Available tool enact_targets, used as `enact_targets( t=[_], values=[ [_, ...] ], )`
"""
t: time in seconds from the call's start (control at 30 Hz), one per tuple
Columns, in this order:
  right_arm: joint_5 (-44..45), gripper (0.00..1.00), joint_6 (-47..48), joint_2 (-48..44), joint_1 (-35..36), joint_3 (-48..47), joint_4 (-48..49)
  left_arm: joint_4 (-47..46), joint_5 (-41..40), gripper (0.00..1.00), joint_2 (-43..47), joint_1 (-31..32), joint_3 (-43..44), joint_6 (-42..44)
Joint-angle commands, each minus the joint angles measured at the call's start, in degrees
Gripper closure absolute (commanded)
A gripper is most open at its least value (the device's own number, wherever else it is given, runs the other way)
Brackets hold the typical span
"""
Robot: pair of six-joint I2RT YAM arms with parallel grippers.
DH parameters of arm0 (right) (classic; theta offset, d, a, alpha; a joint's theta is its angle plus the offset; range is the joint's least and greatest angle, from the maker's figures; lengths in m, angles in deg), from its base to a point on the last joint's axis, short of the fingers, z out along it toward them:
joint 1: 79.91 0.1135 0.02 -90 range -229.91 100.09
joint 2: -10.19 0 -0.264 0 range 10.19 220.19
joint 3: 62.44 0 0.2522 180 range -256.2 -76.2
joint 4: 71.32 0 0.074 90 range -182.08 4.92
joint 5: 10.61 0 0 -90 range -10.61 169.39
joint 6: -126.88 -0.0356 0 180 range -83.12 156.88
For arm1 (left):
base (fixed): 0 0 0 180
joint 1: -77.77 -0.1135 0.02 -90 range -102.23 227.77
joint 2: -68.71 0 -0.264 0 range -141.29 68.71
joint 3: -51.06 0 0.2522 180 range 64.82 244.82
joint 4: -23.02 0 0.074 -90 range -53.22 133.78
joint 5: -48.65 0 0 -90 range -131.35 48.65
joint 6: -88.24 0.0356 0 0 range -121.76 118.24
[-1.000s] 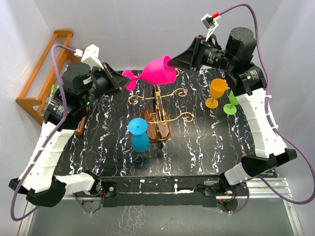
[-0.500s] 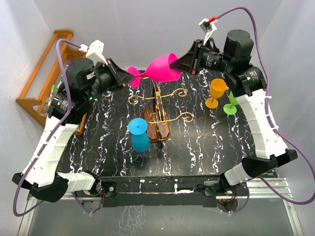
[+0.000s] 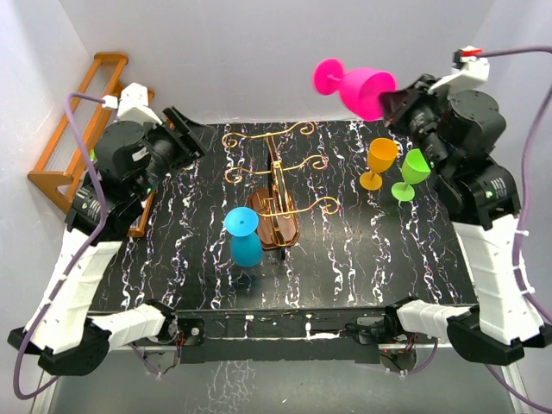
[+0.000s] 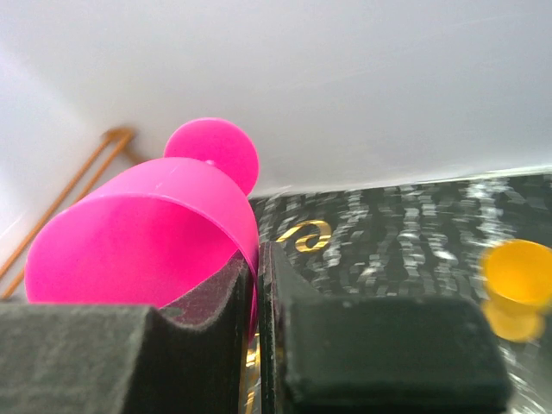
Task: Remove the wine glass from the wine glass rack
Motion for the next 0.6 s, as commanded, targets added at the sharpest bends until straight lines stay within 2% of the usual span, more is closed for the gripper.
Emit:
enact_targets(
  t=[0.0, 0.07, 0.2, 0.43, 0.57],
  values=[
    [23.6, 0.92, 1.6, 1.3, -0.1, 0.6, -9.4, 2.1, -5.7, 0.46, 3.3, 0.0, -2.0, -0.1],
    [24.4, 0.92, 1.2, 3.7, -0.3, 1.6, -15.9, 4.2, -6.1, 0.46, 3.9, 0.0, -2.9, -0.4],
    [17.2, 0.92, -1.5, 7.3, -2.3, 4.7, -23.0, 6.9, -6.4, 0.46, 5.4, 0.0, -4.3, -1.2],
    [9.4, 0.92, -2.2, 8.8, -8.9, 11.5, -24.4, 9.3, -6.5, 0.47, 7.7, -0.1, -5.4, -2.6],
    [2.8, 0.92, -0.4, 9.0, -14.1, 18.9, -21.3, 9.9, -5.7, 0.48, 8.8, 0.0, -6.8, -3.2]
  ],
)
